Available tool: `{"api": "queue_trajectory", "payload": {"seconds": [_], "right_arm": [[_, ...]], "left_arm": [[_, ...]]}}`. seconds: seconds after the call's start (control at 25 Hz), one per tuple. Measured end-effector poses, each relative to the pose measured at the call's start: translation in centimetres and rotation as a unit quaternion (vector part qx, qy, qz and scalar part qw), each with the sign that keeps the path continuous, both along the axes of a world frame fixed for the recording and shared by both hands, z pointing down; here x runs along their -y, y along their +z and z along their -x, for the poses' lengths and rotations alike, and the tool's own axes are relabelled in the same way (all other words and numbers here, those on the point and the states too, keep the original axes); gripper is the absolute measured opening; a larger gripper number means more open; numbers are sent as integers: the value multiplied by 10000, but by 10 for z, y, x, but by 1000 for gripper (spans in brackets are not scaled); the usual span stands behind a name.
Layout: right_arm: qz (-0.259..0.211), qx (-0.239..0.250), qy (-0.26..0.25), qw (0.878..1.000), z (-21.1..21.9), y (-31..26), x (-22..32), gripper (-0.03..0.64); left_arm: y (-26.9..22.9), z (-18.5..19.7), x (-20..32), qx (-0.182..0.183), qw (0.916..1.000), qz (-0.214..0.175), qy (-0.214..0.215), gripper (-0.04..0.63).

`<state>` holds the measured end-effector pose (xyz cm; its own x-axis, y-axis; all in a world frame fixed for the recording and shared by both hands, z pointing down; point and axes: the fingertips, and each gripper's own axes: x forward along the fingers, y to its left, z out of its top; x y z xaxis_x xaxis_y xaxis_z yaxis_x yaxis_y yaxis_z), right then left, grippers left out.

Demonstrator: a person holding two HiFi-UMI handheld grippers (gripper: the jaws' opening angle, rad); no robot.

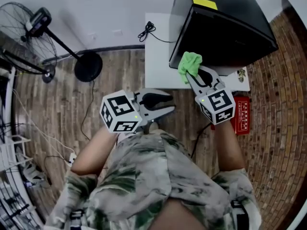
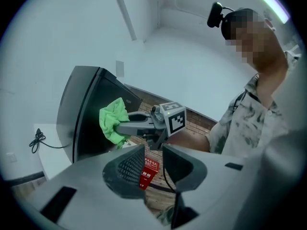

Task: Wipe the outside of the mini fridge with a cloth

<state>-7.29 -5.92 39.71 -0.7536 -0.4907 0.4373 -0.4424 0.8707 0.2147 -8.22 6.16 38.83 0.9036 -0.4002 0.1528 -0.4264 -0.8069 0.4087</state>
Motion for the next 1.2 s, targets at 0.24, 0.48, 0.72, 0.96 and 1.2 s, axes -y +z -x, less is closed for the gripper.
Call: {"api": "queue_trajectory", "payload": {"seconds": [0.24,0.48,0.72,0.96,1.2], "right_arm": [[-88,130,-181,9997,25,-13,21,103],[-213,-53,-257,9994,51,-17,25,104],[-589,-382,176,9974,97,-46,42,103],[-989,-1000,732,9874,151,-81,72,104],[-1497,-1876,1412,9605,174,-118,102,103]], "left_arm": [[-6,14,24,153,9998,9,134,126],[-4,34,40,-3,9990,46,449,126],[-16,90,59,-84,9941,-144,1073,126],[-27,158,66,-131,9859,-293,1641,126],[-45,193,60,-234,9726,-395,2279,126]]}}
